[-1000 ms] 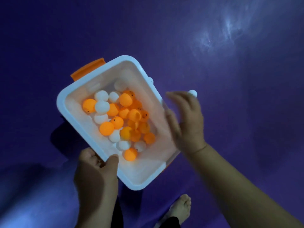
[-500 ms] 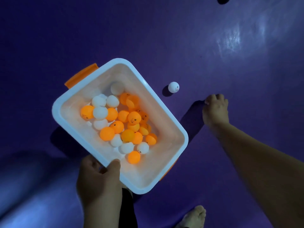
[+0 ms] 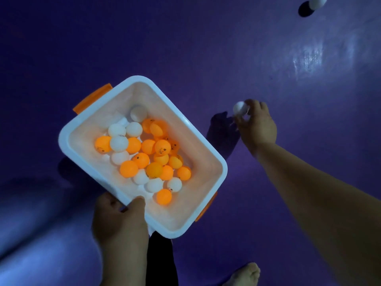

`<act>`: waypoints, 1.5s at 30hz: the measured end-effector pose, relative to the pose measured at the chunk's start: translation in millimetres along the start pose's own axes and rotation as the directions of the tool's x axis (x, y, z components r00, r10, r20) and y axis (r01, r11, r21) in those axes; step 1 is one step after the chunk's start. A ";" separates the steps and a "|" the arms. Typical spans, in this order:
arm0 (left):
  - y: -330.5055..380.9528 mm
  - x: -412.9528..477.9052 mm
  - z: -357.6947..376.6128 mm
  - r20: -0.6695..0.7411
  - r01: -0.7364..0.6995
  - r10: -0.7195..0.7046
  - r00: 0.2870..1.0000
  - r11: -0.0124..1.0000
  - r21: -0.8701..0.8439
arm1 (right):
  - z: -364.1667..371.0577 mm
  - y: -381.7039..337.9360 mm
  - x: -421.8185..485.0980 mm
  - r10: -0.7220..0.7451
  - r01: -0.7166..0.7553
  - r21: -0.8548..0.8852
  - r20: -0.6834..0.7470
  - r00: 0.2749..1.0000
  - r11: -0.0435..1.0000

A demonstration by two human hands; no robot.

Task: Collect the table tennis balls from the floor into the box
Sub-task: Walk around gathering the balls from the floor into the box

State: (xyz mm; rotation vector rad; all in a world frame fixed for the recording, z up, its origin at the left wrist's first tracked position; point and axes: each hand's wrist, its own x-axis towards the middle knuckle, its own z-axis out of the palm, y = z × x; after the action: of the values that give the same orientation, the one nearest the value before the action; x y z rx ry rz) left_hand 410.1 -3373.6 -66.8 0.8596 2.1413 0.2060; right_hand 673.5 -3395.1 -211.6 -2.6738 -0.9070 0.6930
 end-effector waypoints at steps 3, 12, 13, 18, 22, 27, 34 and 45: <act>9.3 -3.5 -3.3 0.020 -0.022 0.022 1.000 1.000 -0.003 | -25.9 -26.8 -24.3 0.009 0.052 0.343 -0.172 0.985 0.938; 89.5 -35.4 -19.9 0.129 -0.100 0.107 0.986 0.993 -0.059 | -134.2 -132.7 -94.6 -0.322 0.289 0.516 -0.027 0.946 0.806; 103.3 -38.8 -27.6 0.144 -0.106 0.115 0.983 0.992 -0.070 | -151.6 -138.0 -93.6 -0.263 0.245 0.534 -0.043 0.964 0.809; 172.7 -50.8 -73.5 0.225 -0.117 0.135 0.965 0.989 -0.091 | -224.3 -148.2 -72.1 -0.121 0.196 0.457 -0.188 0.975 0.868; 223.6 -55.3 -92.6 0.235 -0.206 0.221 0.947 0.975 -0.084 | -255.0 -155.6 -45.9 -0.052 0.126 0.423 -0.183 0.982 0.897; 264.9 -65.0 -74.2 0.212 -0.283 0.286 0.934 0.958 -0.047 | -271.9 -150.0 3.7 0.191 -0.109 0.503 -0.115 0.975 0.858; 286.9 -74.9 19.2 0.186 -0.278 0.272 0.944 0.961 0.003 | -266.9 -82.1 114.4 0.179 -0.174 0.288 0.010 0.984 0.942; 287.7 -41.3 181.4 0.202 -0.180 0.174 0.964 0.984 0.009 | -189.8 24.0 303.9 -0.022 0.099 -0.288 0.260 0.965 0.952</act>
State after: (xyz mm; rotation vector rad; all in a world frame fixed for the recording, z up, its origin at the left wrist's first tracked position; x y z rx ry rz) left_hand 708.7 -3207.1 -43.6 1.0440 1.8847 0.1736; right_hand 993.1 -3237.8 -166.3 -2.8436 -1.2459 0.9722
